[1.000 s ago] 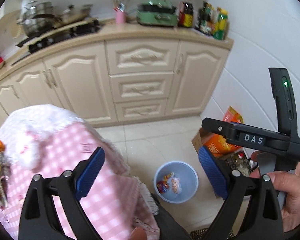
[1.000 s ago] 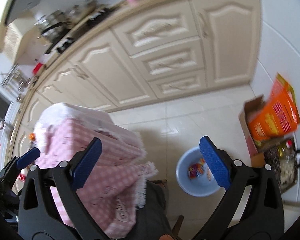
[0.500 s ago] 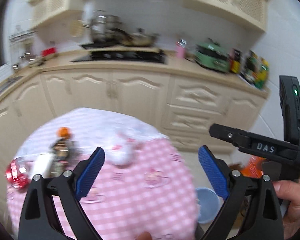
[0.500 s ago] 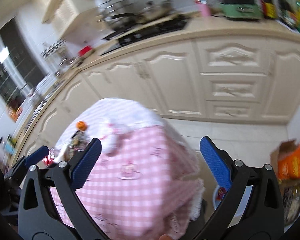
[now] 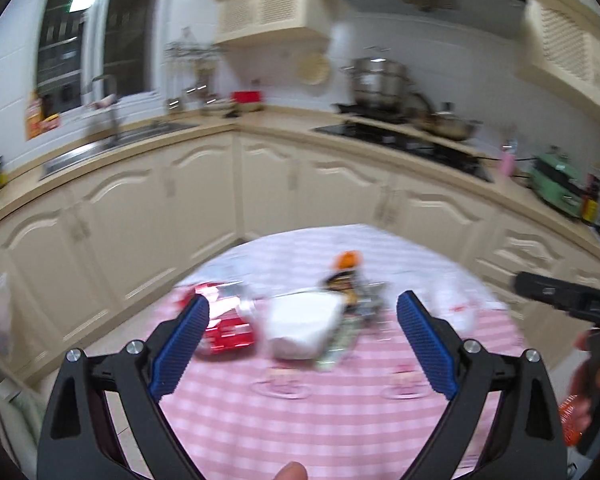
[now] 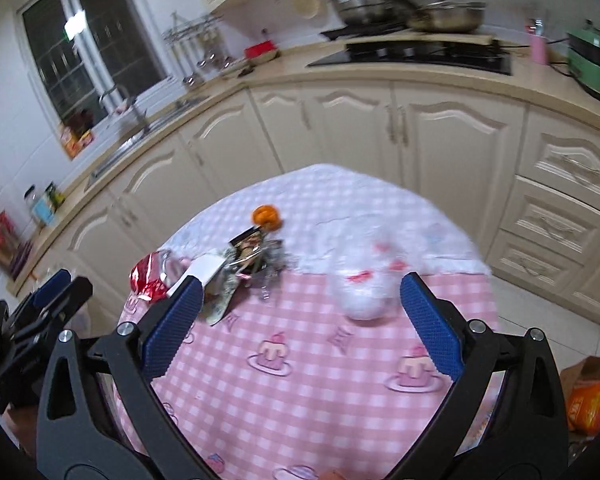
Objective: Collect trash
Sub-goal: 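Swing both tools back over the table, then grasp the red Coca-Cola can with the left tool while the right tool grasps a clear wrapper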
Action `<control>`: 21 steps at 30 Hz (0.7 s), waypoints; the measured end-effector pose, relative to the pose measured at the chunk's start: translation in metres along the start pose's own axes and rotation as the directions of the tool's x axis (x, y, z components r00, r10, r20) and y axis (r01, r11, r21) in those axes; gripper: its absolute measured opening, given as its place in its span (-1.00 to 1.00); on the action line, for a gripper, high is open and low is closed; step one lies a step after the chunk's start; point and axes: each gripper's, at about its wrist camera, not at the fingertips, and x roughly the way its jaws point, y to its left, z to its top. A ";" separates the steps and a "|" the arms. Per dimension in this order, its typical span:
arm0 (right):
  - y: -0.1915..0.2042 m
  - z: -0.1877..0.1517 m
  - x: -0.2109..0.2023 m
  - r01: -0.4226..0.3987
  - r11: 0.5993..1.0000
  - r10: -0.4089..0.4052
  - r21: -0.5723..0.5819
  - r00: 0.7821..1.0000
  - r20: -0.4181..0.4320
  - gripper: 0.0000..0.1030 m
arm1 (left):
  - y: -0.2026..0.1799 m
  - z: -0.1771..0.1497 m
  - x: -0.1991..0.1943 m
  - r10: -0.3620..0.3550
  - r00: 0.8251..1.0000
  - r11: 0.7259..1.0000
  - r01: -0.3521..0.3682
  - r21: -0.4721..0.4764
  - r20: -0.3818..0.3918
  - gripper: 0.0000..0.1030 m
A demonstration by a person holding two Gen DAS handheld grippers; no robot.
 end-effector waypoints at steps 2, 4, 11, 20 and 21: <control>0.007 -0.002 0.012 -0.002 1.000 0.002 -0.010 1.000 -0.020 0.88 | 0.027 -0.005 0.016 0.061 0.998 0.998 -0.062 -0.020 -0.025 0.80; 0.012 -0.003 0.025 0.000 1.000 -0.001 -0.018 0.999 -0.046 0.88 | 0.052 -0.011 0.033 0.112 0.993 0.993 -0.114 -0.036 -0.048 0.80; 0.021 -0.008 0.067 0.008 0.999 -0.012 -0.032 0.993 -0.117 0.88 | 0.109 -0.026 0.096 0.161 0.978 0.979 -0.175 -0.108 -0.131 0.80; 0.028 -0.001 0.124 0.006 0.999 -0.013 -0.039 0.985 -0.170 0.88 | 0.128 -0.038 0.165 0.112 0.970 0.982 -0.142 -0.125 -0.217 0.39; 0.028 0.000 0.130 0.002 0.999 -0.009 -0.037 0.985 -0.174 0.88 | 0.129 -0.038 0.168 0.076 0.973 0.984 -0.109 -0.142 -0.218 0.29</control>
